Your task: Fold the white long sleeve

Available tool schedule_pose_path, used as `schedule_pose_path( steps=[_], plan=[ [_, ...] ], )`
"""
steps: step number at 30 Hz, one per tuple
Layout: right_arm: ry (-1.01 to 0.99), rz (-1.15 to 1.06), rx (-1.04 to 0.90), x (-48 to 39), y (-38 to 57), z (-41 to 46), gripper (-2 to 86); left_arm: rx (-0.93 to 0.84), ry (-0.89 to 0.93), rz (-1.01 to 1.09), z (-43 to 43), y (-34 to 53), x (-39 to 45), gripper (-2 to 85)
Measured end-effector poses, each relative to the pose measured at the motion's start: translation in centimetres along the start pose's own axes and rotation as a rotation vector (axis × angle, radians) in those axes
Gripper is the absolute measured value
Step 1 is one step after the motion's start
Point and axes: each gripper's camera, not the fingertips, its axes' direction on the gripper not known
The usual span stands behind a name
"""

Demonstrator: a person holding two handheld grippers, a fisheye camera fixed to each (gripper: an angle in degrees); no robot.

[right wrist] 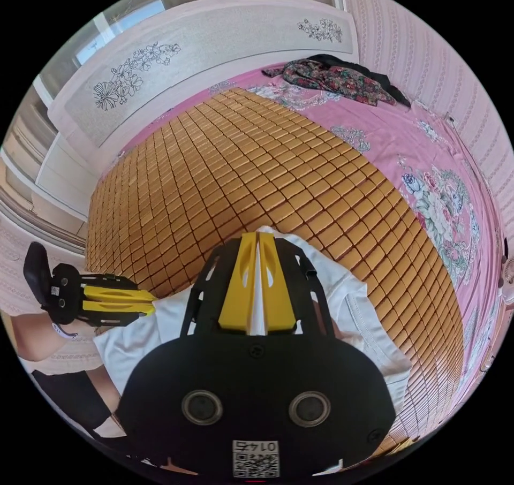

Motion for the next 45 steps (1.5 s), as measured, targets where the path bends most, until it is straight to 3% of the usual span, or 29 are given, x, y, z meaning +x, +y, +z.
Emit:
schedule_pose_path(
  steps=[5, 8, 13, 19, 23, 31, 45],
  plan=[
    [-0.039, 0.033, -0.094, 1.7, -0.4, 3.1, 2.6, -0.021, 0.079, -0.132, 0.6, 0.3, -1.5, 1.2],
    [-0.010, 0.099, 0.063, 3.0, 2.1, -0.3, 4.3, 0.012, 0.065, -0.178, -0.8, 0.8, -1.5, 3.8],
    [0.081, 0.250, 0.230, 2.7, 17.5, -6.8, 1.5, 0.047, 0.105, -0.106, -3.5, 2.9, 2.4, 3.2],
    [0.042, 0.401, -0.092, -3.3, 36.4, -6.2, 0.0, -0.128, 0.359, 0.137, -1.3, 6.5, 15.6, 1.1],
    [0.070, 0.454, -0.161, -5.5, 41.9, -4.8, -0.2, -0.244, 0.428, 0.315, 2.0, 7.8, 24.5, 3.1],
    [0.039, 0.617, -0.007, -4.4, 48.7, 0.1, -0.2, -0.356, 0.284, 0.594, 5.2, 9.8, 32.3, 2.7],
    [0.149, 0.667, 0.228, -7.7, 58.1, 5.5, -0.3, -0.191, 0.295, 0.616, 3.6, 13.4, 35.6, 0.4]
  ],
)
